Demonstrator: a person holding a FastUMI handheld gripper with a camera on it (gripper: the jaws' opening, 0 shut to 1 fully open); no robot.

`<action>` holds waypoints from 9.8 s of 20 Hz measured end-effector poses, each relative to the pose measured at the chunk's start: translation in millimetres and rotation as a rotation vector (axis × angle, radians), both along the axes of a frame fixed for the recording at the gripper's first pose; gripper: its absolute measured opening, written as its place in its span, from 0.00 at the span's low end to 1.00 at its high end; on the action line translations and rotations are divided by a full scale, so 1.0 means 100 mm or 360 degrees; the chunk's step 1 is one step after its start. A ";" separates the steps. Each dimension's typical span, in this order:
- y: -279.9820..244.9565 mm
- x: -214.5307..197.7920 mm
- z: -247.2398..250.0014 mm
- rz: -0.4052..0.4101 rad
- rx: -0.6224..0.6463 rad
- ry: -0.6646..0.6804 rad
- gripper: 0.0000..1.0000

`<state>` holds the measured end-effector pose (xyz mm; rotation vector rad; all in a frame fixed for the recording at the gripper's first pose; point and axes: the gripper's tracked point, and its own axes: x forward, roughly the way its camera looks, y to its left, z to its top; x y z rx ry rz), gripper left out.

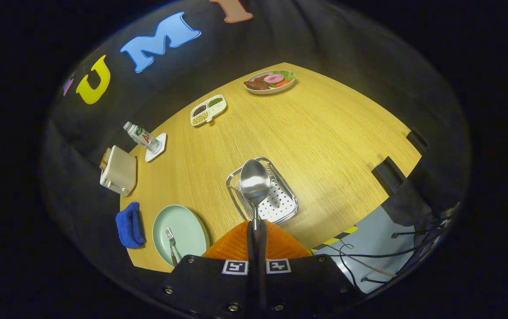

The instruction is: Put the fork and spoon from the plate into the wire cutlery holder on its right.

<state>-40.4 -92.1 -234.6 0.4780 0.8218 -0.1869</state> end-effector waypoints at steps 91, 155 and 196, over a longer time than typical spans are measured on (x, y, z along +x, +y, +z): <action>2.72 -0.03 -1.04 0.1215 -0.0210 0.0397 0.22; 0.23 -0.23 -0.25 0.0119 0.0021 0.0194 0.04; 0.04 -0.09 -0.01 -0.0047 0.0105 0.0038 0.90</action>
